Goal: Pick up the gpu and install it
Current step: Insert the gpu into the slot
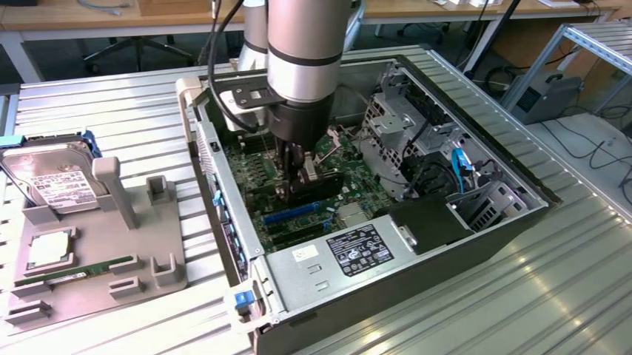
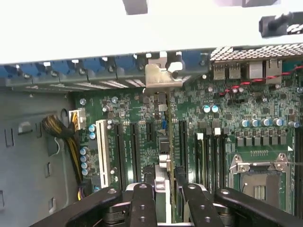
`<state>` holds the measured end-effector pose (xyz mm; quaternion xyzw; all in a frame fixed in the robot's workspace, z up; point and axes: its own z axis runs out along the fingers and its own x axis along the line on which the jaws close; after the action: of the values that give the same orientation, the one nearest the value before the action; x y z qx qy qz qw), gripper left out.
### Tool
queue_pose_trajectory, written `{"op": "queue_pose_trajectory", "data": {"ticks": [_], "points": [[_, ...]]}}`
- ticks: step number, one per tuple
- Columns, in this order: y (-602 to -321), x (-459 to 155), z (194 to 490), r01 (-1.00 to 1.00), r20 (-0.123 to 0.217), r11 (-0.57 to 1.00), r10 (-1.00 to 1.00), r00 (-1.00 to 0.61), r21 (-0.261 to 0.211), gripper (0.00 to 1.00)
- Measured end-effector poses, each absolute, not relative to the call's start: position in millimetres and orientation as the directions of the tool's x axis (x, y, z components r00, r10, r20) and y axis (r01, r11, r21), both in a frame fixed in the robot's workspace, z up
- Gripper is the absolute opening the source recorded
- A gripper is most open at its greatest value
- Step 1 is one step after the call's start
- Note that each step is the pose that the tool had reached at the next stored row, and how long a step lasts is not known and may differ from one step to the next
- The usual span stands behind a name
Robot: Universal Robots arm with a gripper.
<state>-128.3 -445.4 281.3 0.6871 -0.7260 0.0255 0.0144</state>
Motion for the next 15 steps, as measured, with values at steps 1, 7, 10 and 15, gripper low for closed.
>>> {"op": "queue_pose_trajectory", "data": {"ticks": [1, 7, 10, 15], "points": [[-445.4, -129.8, 281.0, -0.998, 0.056, 0.055, -0.997, -0.056, -0.017, 0.27], [-445.4, -133.9, 278.0, -0.998, 0.057, 0.058, -0.997, -0.059, -0.017, 0.27], [-445.4, -134.0, 275.9, -0.998, 0.057, 0.06, -0.997, -0.061, -0.017, 0.27], [-445.4, -134.1, 274.0, -0.998, 0.056, 0.065, -0.996, -0.066, -0.017, 0.27]]}}
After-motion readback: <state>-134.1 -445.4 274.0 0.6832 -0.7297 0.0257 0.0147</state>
